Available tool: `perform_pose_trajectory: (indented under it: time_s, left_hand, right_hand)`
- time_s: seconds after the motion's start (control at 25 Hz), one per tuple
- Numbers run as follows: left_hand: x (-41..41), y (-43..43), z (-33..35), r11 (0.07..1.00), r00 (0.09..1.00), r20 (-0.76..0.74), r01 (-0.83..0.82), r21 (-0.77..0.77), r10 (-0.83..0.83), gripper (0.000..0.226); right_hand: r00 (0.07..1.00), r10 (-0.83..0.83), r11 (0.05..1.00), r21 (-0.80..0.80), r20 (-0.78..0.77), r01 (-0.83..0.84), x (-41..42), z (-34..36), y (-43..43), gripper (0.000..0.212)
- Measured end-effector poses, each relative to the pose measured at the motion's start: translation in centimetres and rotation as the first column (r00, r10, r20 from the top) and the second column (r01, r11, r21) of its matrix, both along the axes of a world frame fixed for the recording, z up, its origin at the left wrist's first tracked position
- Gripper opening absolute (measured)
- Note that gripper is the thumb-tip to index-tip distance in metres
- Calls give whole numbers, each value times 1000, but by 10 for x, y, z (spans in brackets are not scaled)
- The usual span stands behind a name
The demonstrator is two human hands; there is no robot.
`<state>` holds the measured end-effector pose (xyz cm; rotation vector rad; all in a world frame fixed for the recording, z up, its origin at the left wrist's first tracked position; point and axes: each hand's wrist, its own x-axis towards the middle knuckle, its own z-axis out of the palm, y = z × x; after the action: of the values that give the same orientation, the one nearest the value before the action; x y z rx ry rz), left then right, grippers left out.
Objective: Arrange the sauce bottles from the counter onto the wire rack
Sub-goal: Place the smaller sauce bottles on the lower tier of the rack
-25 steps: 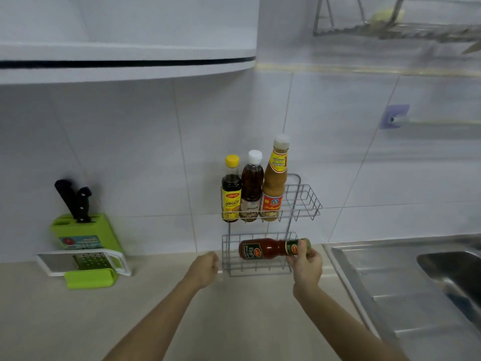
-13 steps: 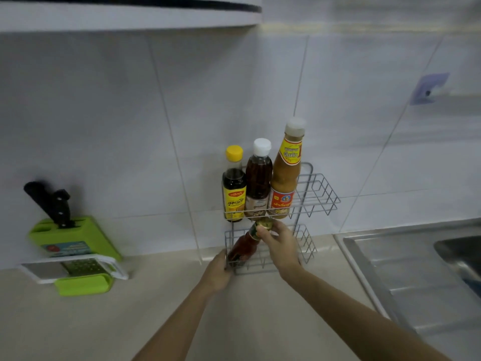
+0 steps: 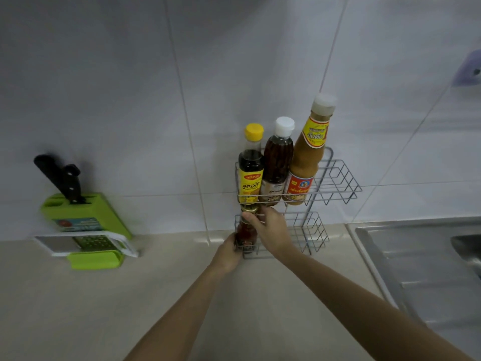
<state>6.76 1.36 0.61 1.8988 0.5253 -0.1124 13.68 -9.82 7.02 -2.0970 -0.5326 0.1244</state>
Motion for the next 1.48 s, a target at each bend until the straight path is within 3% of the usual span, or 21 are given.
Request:
perform_pose_trajectory:
  time_s: [0.28, 0.4, 0.68, 0.8, 0.96, 1.16, 1.24, 1.32, 1.36, 1.44, 1.48]
  left_hand:
    - [3, -5, -1, 998, 998, -24, -50, -37, 49, 41]
    - [3, -4, 7, 1000, 999, -48, -15, -17, 15, 40]
    - [-13, 11, 33, 978, 987, -158, 74, 195, -43, 37]
    - [-34, 18, 52, 961, 979, -172, 151, 230, -112, 41]
    - [-78, 44, 76, 956, 966, -209, 201, 216, -156, 41]
    - [-145, 59, 89, 958, 960, -215, 223, 181, -182, 32]
    - [-178, 66, 83, 932, 946, -260, 259, 252, -193, 29]
    - [-211, 80, 71, 761, 862, -459, 442, 475, -214, 29]
    - [-228, 84, 62, 674, 764, -608, 567, 474, -215, 35]
    - [-254, 81, 44, 670, 549, -786, 701, 246, -286, 61]
    - [-265, 75, 38, 686, 512, -778, 713, 148, -364, 72]
  right_hand:
    - [998, 38, 999, -35, 40, -37, 3, -5, -1, 39]
    - [996, 65, 997, -26, -58, -67, -3, -13, -4, 45]
    - [988, 77, 981, -165, -132, -99, -29, -23, -37, 66]
    - [989, 117, 972, -194, -96, -133, -44, -7, -47, 55]
    - [957, 286, 903, -324, -40, -283, -83, 1, -51, 41]
    - [863, 501, 790, -368, -72, -490, -142, 12, -33, 29]
    - [815, 577, 749, -361, -58, -556, -166, 24, -22, 27]
    - [739, 673, 672, -415, 0, -613, -191, 35, -11, 38]
    - [698, 716, 627, -455, 17, -632, -204, 40, -7, 46]
    - [631, 775, 547, -533, 31, -646, -228, 46, 1, 55]
    - [601, 798, 511, -577, 43, -637, -239, 47, 4, 58]
